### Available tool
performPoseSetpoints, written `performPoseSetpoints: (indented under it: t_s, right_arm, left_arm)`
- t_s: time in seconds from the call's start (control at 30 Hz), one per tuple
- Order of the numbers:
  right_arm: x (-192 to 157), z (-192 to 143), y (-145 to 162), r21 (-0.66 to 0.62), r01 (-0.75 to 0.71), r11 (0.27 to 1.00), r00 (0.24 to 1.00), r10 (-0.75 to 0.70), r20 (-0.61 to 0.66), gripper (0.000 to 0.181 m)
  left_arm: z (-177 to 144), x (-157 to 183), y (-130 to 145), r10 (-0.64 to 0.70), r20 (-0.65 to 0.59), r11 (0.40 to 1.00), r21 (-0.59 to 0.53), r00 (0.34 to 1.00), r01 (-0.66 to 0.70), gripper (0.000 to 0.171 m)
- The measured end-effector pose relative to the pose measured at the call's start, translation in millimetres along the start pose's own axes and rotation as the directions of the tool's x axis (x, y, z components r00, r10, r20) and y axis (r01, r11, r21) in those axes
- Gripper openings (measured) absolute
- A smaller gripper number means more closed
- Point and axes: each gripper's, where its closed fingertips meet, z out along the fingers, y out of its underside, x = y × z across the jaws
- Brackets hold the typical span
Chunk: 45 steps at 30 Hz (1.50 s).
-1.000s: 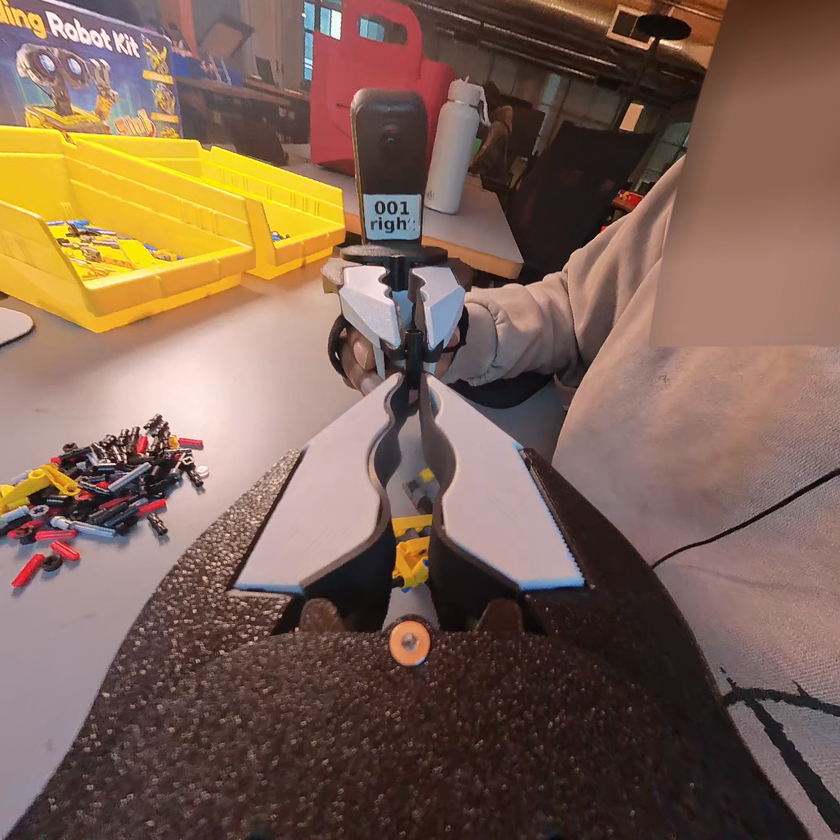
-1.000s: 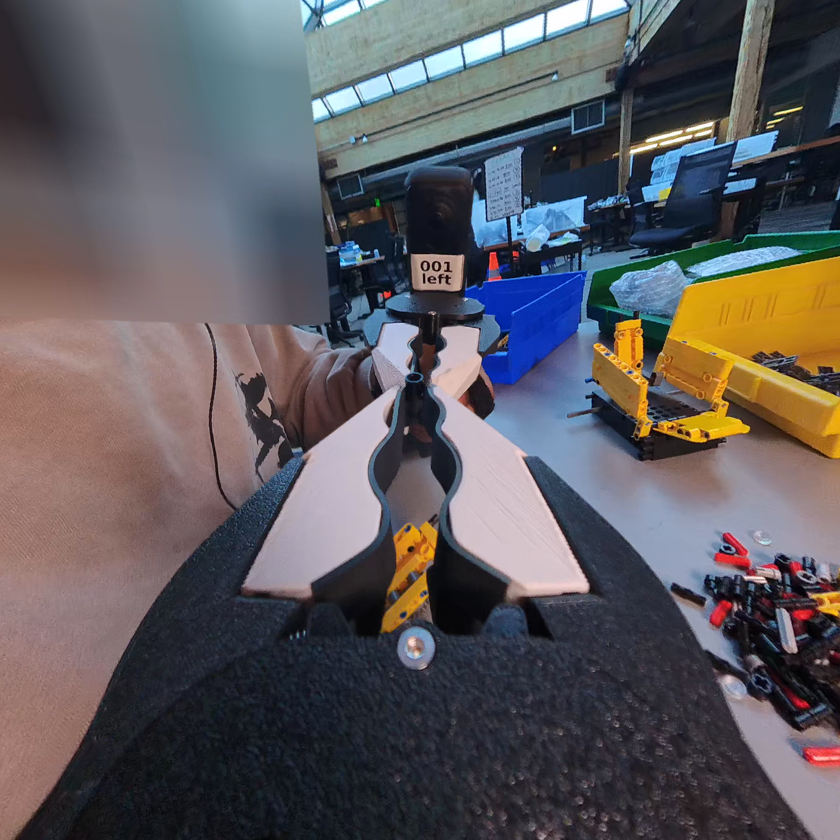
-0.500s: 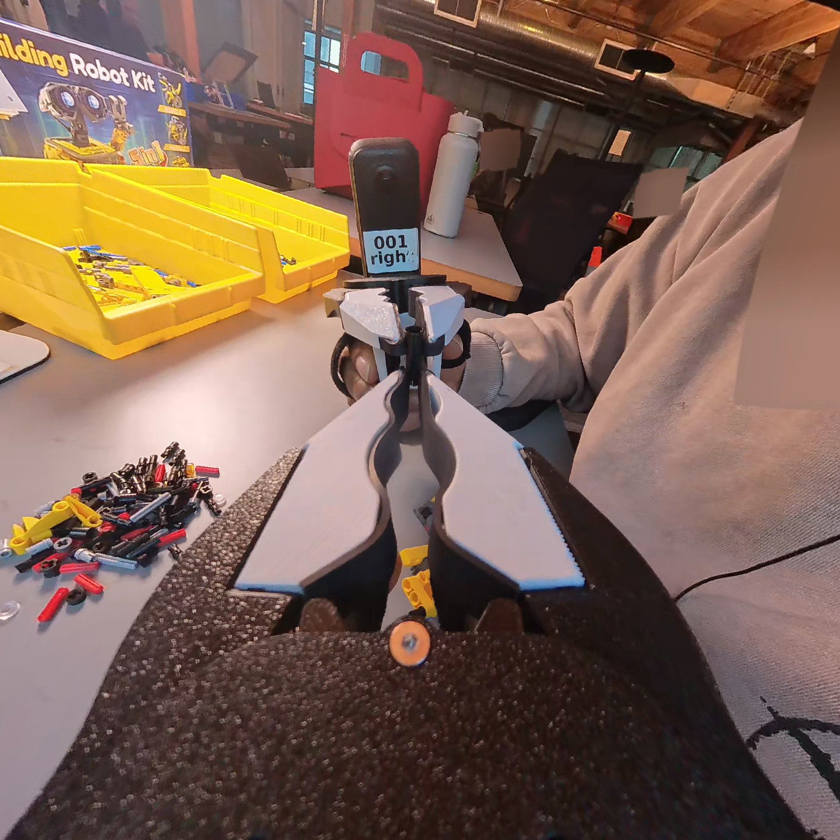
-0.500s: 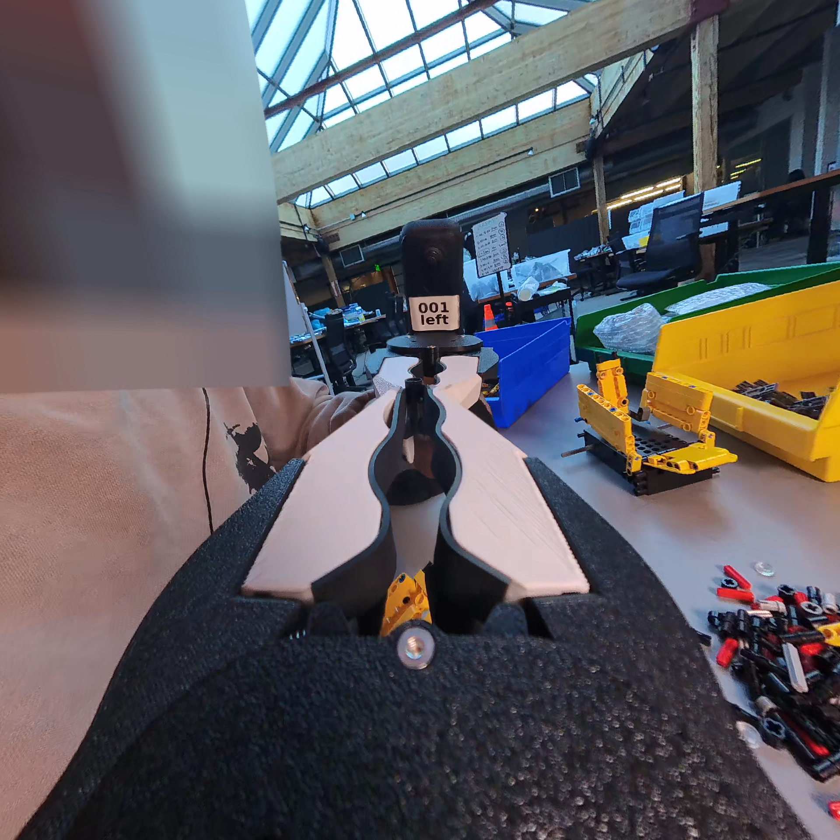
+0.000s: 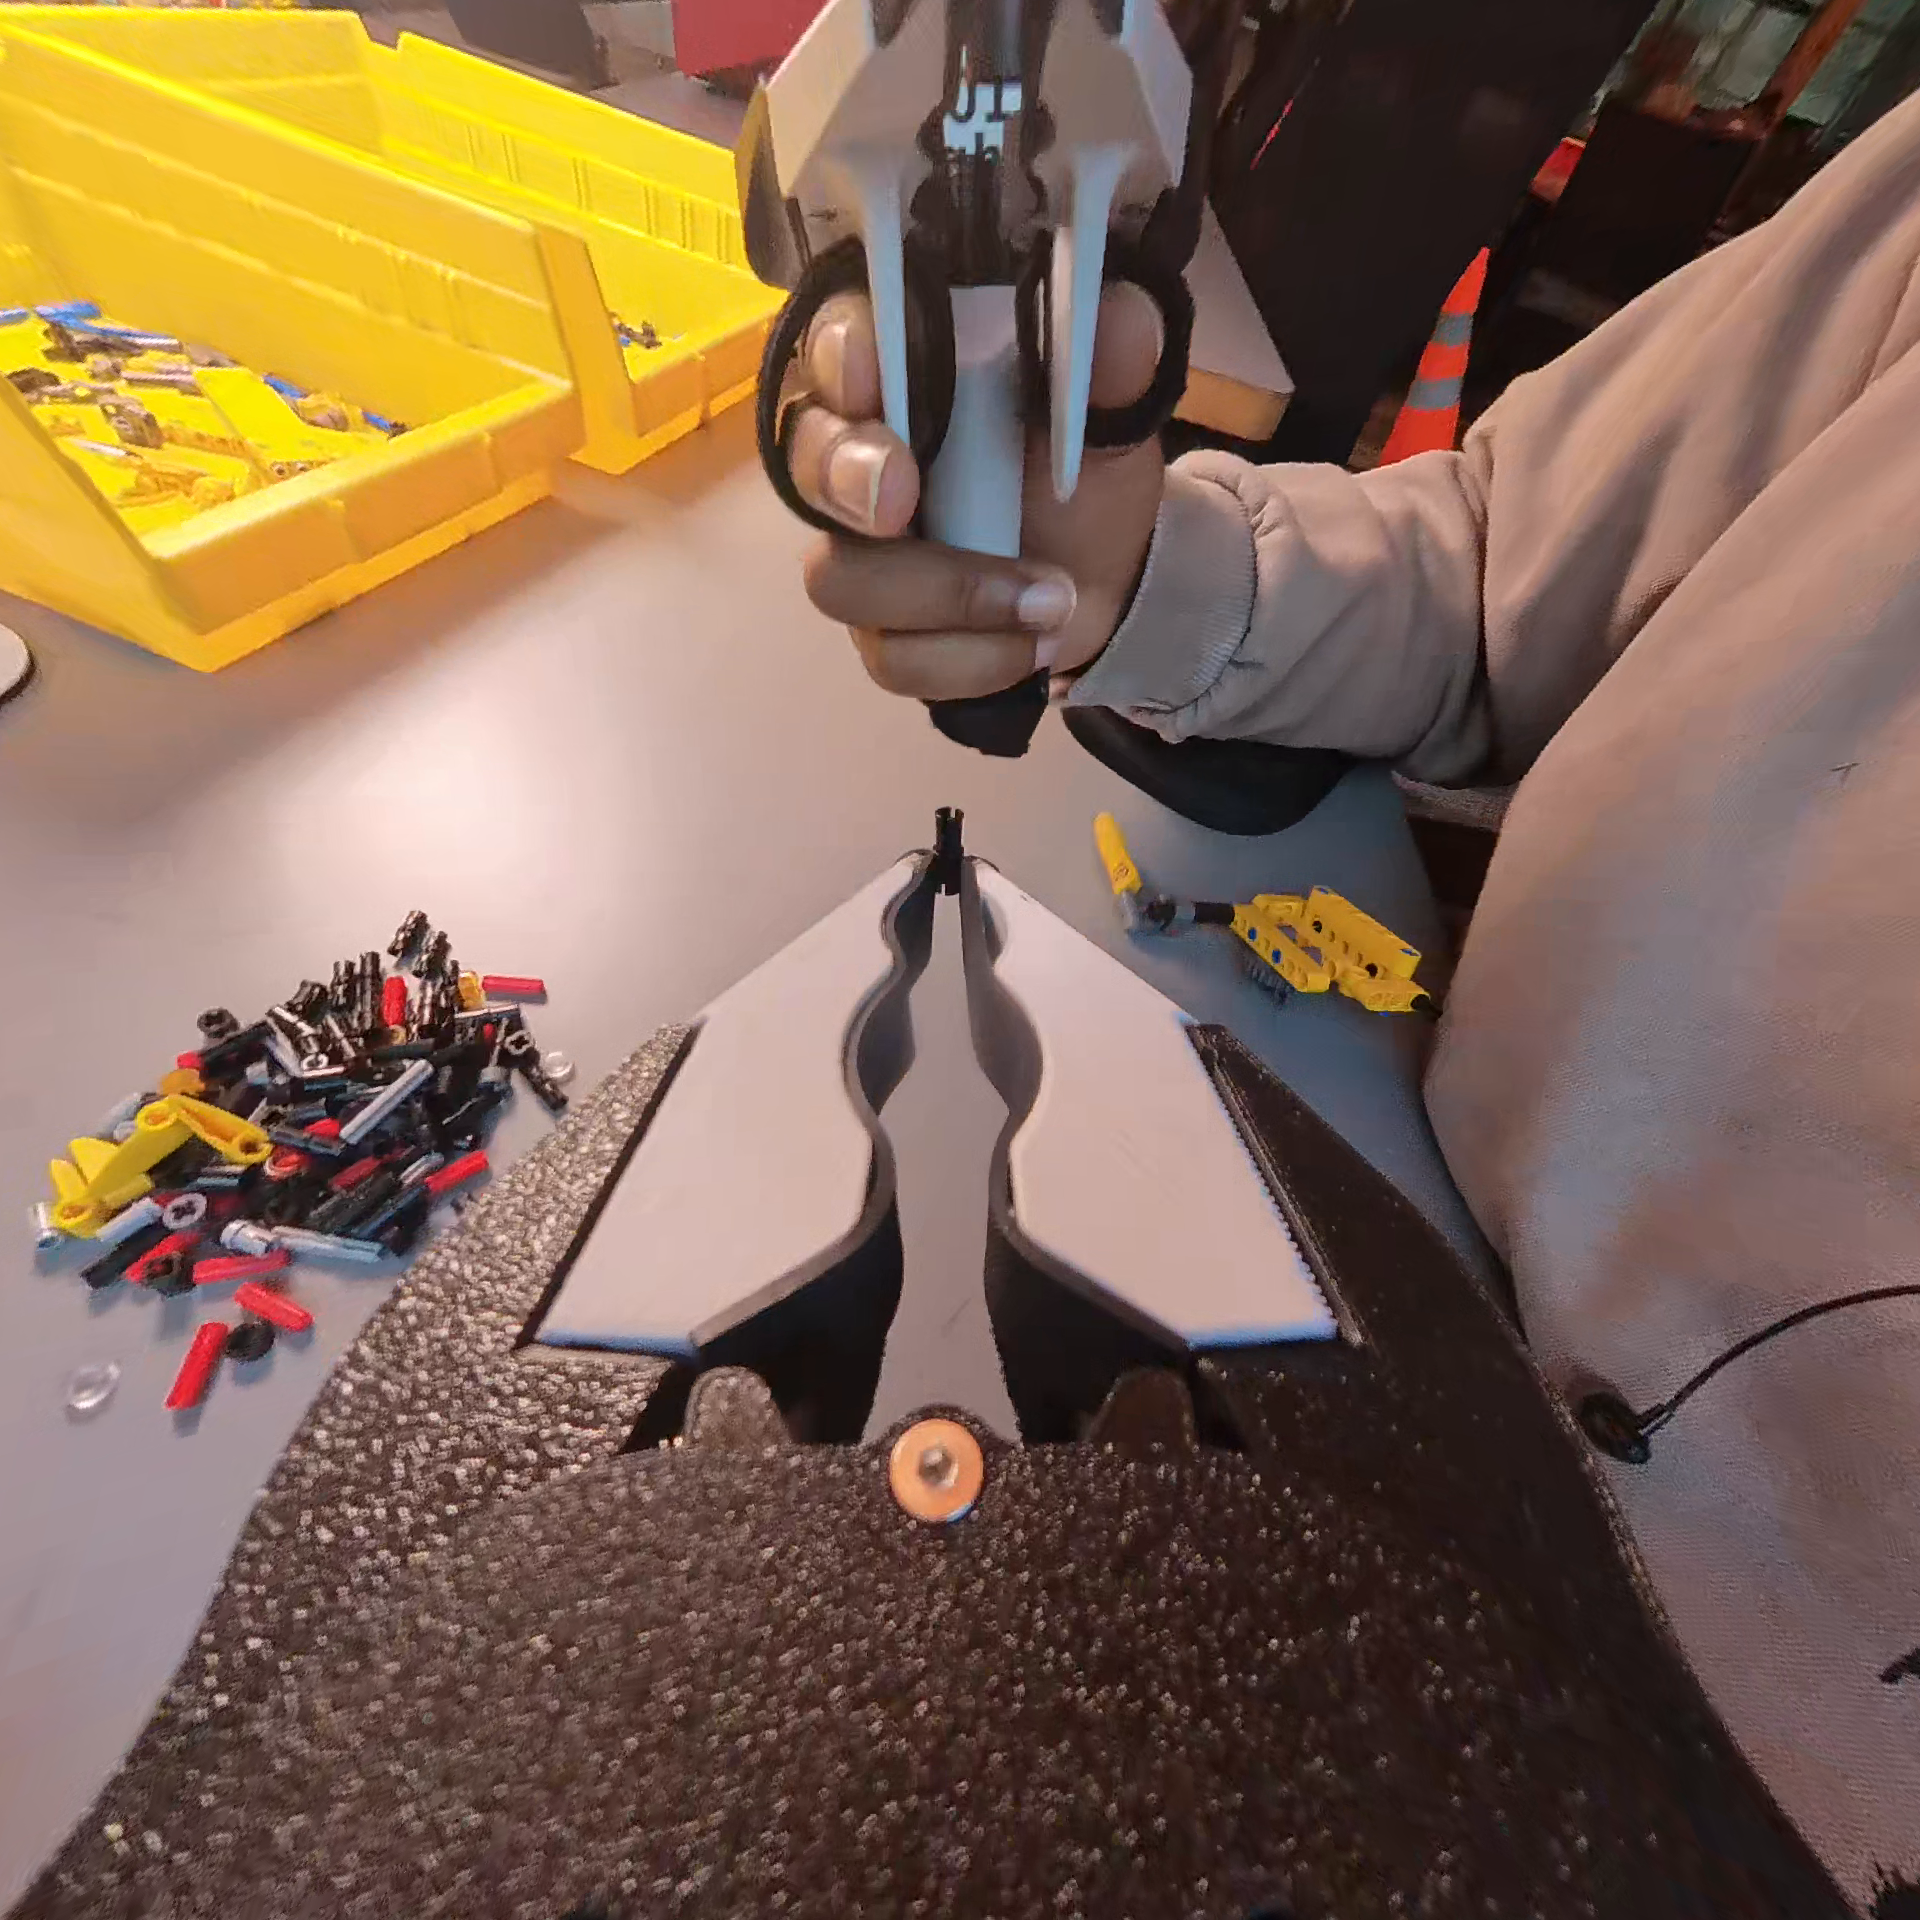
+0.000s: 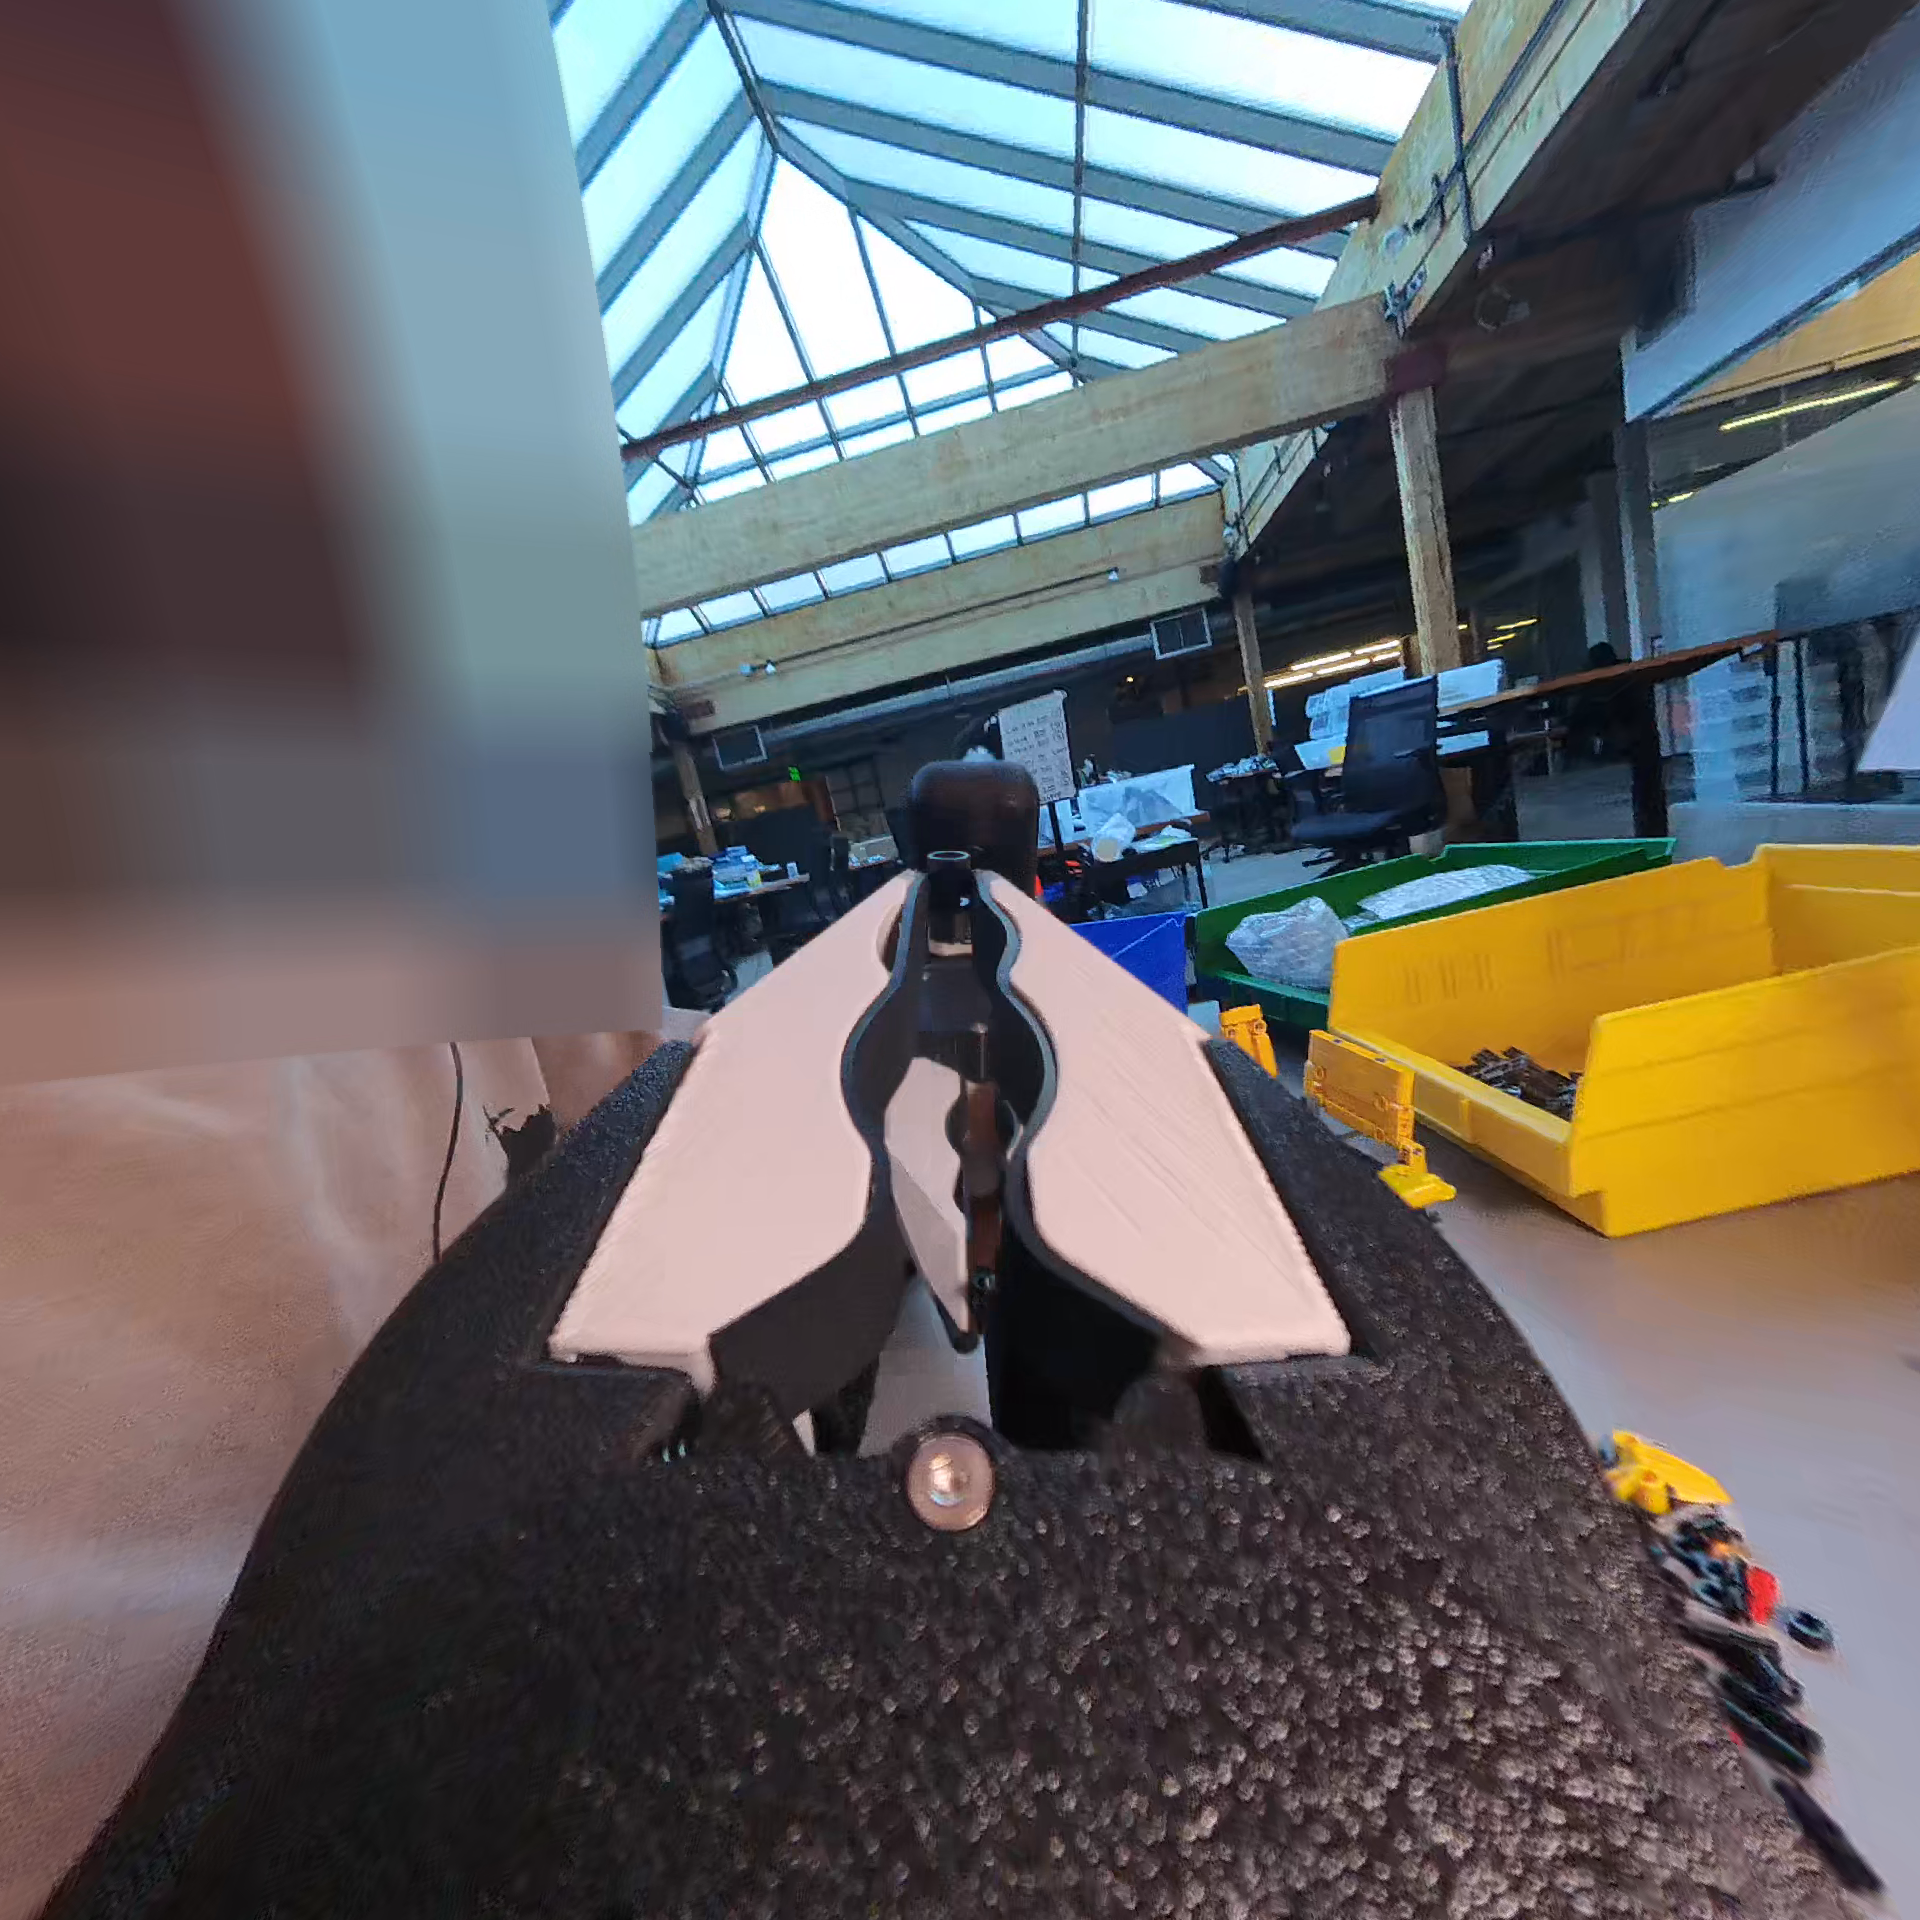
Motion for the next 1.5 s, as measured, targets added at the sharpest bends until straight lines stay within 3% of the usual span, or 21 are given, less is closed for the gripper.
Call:
performPoseSetpoints:
  t_s: [0.4, 0.53, 0.67, 0.77, 0.87, 0.93, 1.0, 1.03, 1.17, 1.5]
  right_arm:
    - [16, -15, 18, 0.026, -0.204, 0.979, 0.979, 0.203, 0.019, 0.006]
    - [41, -25, 46, -0.17, -0.09, 0.981, 0.987, 0.066, -0.145, 0.006]
    - [73, -50, 74, -0.436, 0.061, 0.898, 0.934, -0.206, -0.293, 0.007]
    - [96, -69, 81, -0.599, 0.209, 0.773, 0.819, -0.473, -0.325, 0.007]
    - [110, -86, 84, -0.785, 0.404, 0.469, 0.59, -0.79, -0.168, 0.007]
    - [112, -90, 88, -0.838, 0.479, 0.26, 0.45, -0.893, -0.02, 0.006]
    - [110, -89, 95, -0.849, 0.506, 0.153, 0.401, -0.913, 0.074, 0.006]
    - [107, -90, 104, -0.853, 0.503, 0.135, 0.431, -0.896, 0.112, 0.006]
    - [97, -112, 158, -0.917, 0.379, 0.121, 0.682, -0.706, 0.189, 0.007]
    - [80, -123, 166, -0.942, 0.191, 0.277, 0.874, -0.485, 0.034, 0.014]
  left_arm:
    - [-21, -7, 10, -0.108, 0.057, 0.99, 0.094, 0.992, 0.102, 0.005]
    - [-43, -17, 9, -0.12, 0.132, 0.983, 0.152, 0.984, 0.1, 0.004]
    - [-58, -30, 13, -0.14, 0.195, 0.977, 0.185, 0.971, 0.103, 0.004]
    - [-59, -39, 20, -0.151, 0.229, 0.977, 0.185, 0.962, 0.109, 0.004]
    - [-56, -41, 24, -0.174, 0.209, 0.973, 0.185, 0.962, 0.136, 0.004]
    - [-52, -42, 29, -0.178, 0.208, 0.976, 0.166, 0.962, 0.145, 0.004]
    - [-49, -42, 33, -0.169, 0.213, 0.98, 0.14, 0.962, 0.141, 0.004]
    - [-47, -41, 36, -0.165, 0.214, 0.982, 0.127, 0.963, 0.14, 0.004]
    - [-43, -42, 41, -0.162, 0.216, 0.985, 0.094, 0.963, 0.145, 0.004]
    - [-41, -40, 45, -0.174, 0.193, 0.984, 0.071, 0.966, 0.163, 0.004]
